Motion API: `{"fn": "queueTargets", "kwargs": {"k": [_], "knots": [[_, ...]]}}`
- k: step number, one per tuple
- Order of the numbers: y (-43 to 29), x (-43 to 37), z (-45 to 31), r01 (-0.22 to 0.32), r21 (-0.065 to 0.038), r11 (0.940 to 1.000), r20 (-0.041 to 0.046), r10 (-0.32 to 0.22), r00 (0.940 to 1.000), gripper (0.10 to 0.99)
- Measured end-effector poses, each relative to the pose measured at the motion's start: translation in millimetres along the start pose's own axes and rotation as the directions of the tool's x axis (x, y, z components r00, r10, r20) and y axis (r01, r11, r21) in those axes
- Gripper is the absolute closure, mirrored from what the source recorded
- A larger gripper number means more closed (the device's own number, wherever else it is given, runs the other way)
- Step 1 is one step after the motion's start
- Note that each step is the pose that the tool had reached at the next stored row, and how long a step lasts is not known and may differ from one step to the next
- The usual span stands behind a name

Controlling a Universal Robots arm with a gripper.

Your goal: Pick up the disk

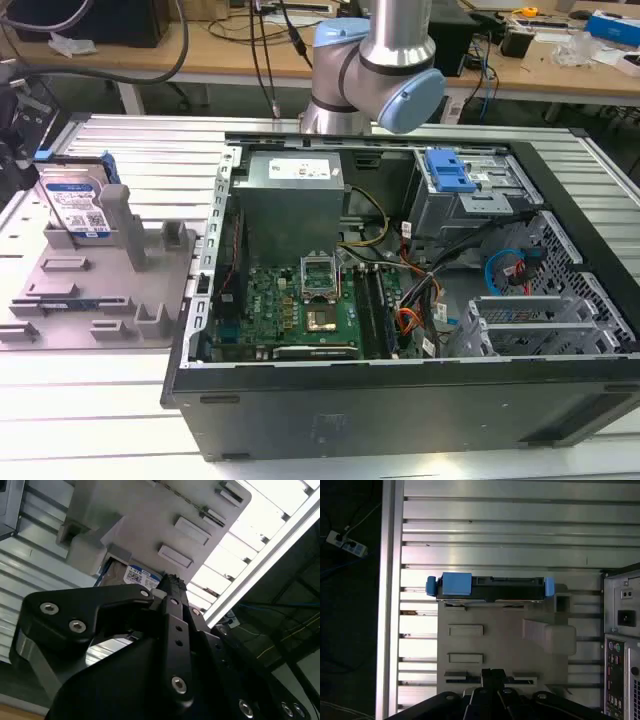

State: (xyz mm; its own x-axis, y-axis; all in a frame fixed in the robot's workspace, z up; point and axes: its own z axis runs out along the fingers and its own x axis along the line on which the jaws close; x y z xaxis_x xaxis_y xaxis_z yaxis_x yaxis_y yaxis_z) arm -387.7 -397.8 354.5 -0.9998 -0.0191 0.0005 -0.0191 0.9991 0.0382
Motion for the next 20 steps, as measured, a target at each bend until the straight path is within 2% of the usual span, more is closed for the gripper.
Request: {"fn": "queueTargets", "kwargs": {"k": [13, 15, 18, 19, 20], "knots": [[0.0, 0.0, 0.0, 0.003, 0.0, 1.0, 0.0, -0.003, 1.0, 0.98], [0.0, 0.1, 0.0, 0.063, 0.0, 0.998, -0.0024, -0.063, 0.998, 0.98], [0.0, 0.0, 0.0, 0.181, -0.001, 0.9834, -0.0069, -0.181, 0.9834, 0.98], [0.0, 0.0, 0.1, 0.2, -0.001, 0.9798, -0.0076, -0.2, 0.9798, 0.98], [0.0, 0.0, 0.1, 0.24, -0.001, 0.9707, -0.0091, -0.24, 0.9706, 0.98]]}}
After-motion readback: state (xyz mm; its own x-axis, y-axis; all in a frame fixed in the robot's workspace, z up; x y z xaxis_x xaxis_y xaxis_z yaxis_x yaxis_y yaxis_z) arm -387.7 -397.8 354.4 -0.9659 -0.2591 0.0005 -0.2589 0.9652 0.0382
